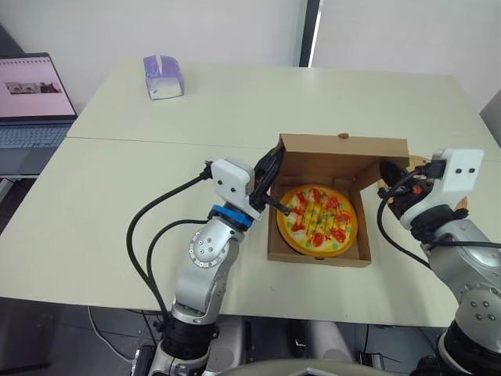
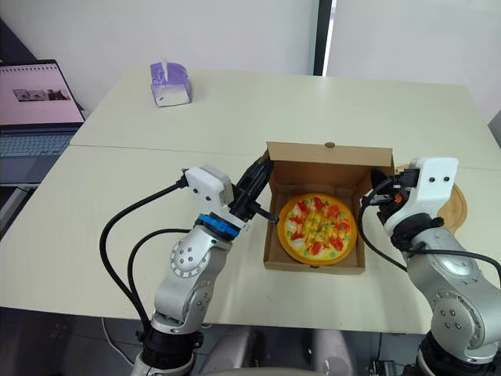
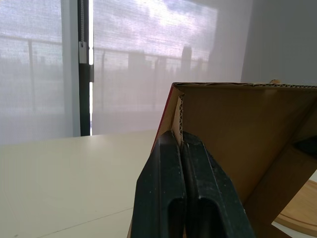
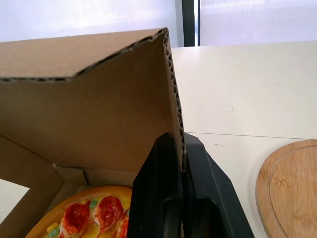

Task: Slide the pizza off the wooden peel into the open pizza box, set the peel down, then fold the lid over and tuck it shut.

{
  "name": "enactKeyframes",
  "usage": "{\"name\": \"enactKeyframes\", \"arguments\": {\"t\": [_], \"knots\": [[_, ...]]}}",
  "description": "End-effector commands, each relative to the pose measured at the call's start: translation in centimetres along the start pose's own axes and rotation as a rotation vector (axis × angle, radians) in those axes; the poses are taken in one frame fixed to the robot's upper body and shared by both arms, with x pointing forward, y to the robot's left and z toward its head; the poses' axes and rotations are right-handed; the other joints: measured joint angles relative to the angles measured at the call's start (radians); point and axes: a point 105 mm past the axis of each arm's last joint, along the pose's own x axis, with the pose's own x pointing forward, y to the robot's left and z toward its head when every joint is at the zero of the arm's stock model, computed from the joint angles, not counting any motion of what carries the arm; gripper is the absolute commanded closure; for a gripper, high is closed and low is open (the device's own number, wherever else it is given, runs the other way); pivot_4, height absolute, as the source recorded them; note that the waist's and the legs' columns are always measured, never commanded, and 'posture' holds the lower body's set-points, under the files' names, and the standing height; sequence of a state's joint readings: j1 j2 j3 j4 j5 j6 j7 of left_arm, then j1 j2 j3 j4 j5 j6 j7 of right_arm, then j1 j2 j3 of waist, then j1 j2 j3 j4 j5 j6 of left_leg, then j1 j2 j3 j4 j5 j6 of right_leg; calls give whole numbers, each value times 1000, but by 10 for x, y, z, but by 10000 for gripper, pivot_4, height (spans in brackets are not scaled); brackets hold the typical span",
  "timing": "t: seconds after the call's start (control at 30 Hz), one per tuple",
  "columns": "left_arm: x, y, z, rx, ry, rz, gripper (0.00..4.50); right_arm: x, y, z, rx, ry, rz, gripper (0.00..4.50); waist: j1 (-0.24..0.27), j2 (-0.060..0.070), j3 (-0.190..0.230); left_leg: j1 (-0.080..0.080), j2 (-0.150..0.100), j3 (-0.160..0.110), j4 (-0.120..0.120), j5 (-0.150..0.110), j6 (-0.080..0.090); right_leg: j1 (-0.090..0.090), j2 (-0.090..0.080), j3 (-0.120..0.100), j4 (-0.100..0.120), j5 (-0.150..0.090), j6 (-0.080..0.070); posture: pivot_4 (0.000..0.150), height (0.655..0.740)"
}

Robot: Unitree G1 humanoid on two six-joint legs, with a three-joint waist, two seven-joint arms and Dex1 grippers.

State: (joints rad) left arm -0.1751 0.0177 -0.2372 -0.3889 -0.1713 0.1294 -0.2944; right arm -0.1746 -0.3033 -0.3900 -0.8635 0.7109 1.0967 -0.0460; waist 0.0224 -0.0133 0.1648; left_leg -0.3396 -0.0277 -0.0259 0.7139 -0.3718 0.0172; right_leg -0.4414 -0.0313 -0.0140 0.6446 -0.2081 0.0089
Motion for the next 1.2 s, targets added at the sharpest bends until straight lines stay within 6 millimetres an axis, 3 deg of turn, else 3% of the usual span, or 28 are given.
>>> {"name": "enactKeyframes", "arguments": {"t": [0.03, 0.43, 0.67, 0.77, 0.93, 1.17, 1.2], "knots": [[4, -23, 0, -25, 6, -124, 45000, -10, 40, 12, -7, -52, 198, 44736, -1, 0, 0, 0, 0, 0, 0, 0, 0, 0, 0, 0, 0, 0, 0, 1500, 7251], [-17, -22, -12, -20, 85, -156, 45000, -25, 39, -25, 14, 57, 165, 44736, 0, 0, -2, 2, 2, 0, -1, 0, 0, 1, 2, 1, -1, 0, 0, 1500, 7251], [-37, -27, -20, -59, 136, -221, 45000, -31, 37, -36, 8, 76, 141, 44736, 0, -1, -5, 7, 2, 1, -3, -1, 1, 6, 2, 1, -1, -3, 3, 1500, 7251], [-43, -22, -23, -58, 169, -205, 39203, -33, 30, -37, 16, 66, 103, 45000, 1, -1, -5, 8, 2, 1, -3, -1, 1, 7, 2, 1, -2, -5, 5, 1500, 7251], [-50, -18, -19, -86, 177, -220, 23176, -38, 27, -37, 15, 60, 108, 31611, 0, 0, -5, 8, 2, 1, -3, -1, 1, 7, 2, 1, -2, -5, 6, 1500, 7251], [-65, -4, -11, -76, 210, -222, 276, -48, 18, -41, -33, 91, 127, 6121, -2, 0, -5, 8, 2, 1, -3, -1, 2, 6, 2, 1, -2, -6, 7, 1500, 7251], [-68, -1, -10, -69, 215, -222, 0, -50, 17, -42, -45, 104, 133, 2348, -2, 0, -5, 7, 2, 1, -3, -1, 2, 6, 2, 1, -2, -7, 6, 1500, 7251]]}}
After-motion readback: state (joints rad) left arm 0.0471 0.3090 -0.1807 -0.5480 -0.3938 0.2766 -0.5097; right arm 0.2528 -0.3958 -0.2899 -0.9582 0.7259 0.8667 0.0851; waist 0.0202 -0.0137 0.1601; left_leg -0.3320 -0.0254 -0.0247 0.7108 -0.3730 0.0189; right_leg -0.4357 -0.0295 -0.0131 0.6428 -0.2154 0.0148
